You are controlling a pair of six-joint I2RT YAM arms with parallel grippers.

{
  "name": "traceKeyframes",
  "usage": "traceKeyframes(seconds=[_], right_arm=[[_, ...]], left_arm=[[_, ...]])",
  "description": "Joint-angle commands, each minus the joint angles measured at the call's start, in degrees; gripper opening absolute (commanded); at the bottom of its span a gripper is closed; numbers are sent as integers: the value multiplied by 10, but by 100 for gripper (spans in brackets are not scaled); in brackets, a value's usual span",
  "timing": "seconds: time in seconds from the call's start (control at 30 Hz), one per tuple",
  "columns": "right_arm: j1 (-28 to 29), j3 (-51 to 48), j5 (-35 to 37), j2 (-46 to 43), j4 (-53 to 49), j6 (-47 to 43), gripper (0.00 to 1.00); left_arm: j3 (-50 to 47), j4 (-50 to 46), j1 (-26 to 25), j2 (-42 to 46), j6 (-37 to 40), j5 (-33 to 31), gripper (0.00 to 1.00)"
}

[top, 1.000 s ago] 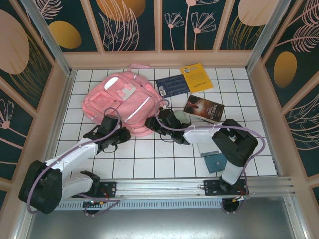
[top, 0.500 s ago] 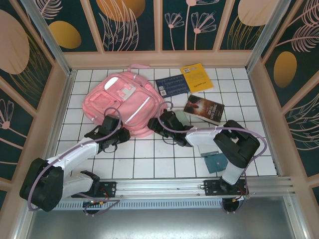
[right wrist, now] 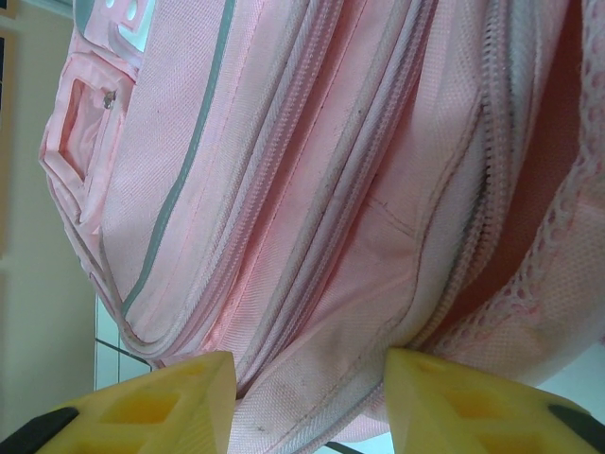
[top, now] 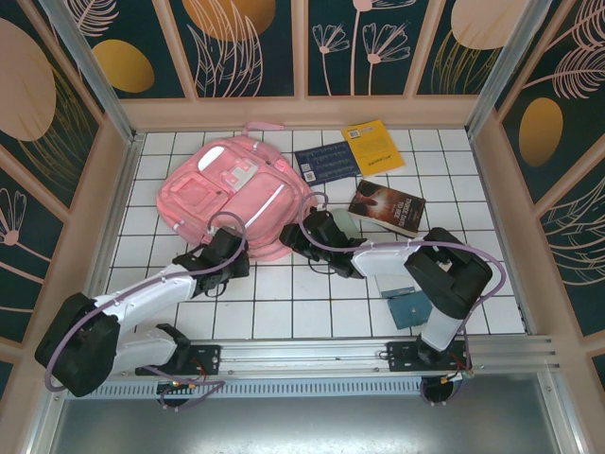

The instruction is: Pack the student bag

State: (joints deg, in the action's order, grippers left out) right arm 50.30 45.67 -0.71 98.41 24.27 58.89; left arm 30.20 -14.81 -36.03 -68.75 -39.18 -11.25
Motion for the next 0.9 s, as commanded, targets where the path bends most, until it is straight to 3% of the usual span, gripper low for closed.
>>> traceKeyframes(seconds=[0.0, 0.3, 0.53, 0.87], right_arm=[[-2, 8, -8, 14, 10, 0, 46], [-5, -2, -7, 5, 11, 1, 46], [-7, -3, -7, 2, 7, -1, 46], [-7, 1, -10, 7, 8, -2, 46]], left_arm=[[9, -38, -27, -9, -12, -81, 30], [68, -84, -118, -127, -42, -203, 33], [109, -135, -135, -198, -76, -267, 33], [133, -155, -135, -217, -83, -293, 8]])
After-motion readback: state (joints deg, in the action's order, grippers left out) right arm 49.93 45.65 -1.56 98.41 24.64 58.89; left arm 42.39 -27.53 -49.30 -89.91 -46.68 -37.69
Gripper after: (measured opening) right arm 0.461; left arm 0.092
